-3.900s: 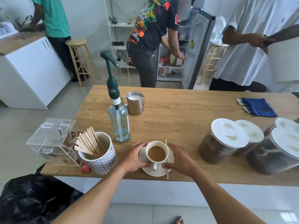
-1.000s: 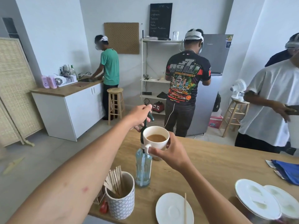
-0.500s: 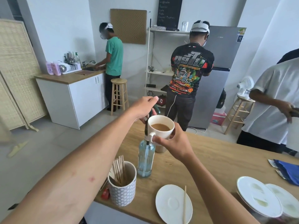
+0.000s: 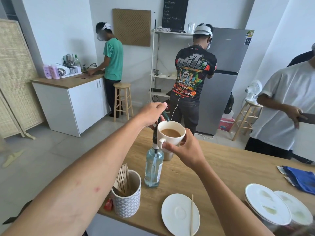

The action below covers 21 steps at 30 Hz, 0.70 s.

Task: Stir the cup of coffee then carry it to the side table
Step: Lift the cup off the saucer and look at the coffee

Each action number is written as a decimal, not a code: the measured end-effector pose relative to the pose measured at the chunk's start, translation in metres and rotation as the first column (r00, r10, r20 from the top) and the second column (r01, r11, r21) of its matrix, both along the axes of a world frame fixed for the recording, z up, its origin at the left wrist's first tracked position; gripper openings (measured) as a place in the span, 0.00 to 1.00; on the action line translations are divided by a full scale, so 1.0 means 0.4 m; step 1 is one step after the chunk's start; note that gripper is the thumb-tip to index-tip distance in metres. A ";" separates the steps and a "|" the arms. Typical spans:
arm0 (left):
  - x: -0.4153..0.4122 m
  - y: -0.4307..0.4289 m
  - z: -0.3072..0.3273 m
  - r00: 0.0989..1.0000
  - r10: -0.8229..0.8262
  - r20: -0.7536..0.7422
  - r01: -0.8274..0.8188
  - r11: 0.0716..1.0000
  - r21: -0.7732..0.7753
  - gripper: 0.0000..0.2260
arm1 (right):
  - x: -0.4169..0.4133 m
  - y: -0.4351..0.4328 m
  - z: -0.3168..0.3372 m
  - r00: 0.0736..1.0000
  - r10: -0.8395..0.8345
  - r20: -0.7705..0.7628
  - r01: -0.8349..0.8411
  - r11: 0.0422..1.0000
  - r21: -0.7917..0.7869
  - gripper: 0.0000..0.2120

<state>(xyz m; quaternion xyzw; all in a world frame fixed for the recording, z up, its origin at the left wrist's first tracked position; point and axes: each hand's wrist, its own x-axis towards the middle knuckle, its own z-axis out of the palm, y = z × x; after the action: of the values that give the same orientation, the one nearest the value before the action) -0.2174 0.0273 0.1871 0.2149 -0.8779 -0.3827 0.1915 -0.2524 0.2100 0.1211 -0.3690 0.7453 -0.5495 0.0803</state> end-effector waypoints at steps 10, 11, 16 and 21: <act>0.010 0.008 0.001 1.000 -0.031 -0.003 0.031 0.999 0.022 0.17 | 0.005 0.011 0.003 1.000 0.017 -0.015 -0.017 1.000 0.003 0.38; 0.011 0.009 0.000 0.999 -0.032 0.002 0.032 0.999 0.019 0.17 | 0.006 0.012 0.002 1.000 0.019 -0.016 -0.019 1.000 0.002 0.38; 0.016 0.009 -0.005 1.000 0.000 -0.020 0.002 0.996 0.086 0.26 | 0.006 0.017 -0.003 1.000 0.024 -0.013 -0.024 1.000 0.006 0.38; 0.024 0.006 -0.027 0.992 0.070 -0.103 -0.047 0.976 0.214 0.36 | 0.008 0.032 -0.011 1.000 0.022 -0.019 -0.022 1.000 0.011 0.40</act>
<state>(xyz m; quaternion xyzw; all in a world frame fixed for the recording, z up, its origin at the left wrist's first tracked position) -0.2079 0.0298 0.1763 0.2384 -0.8137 -0.4792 0.2270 -0.2493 0.2227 0.1167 -0.3821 0.7450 -0.5408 0.0811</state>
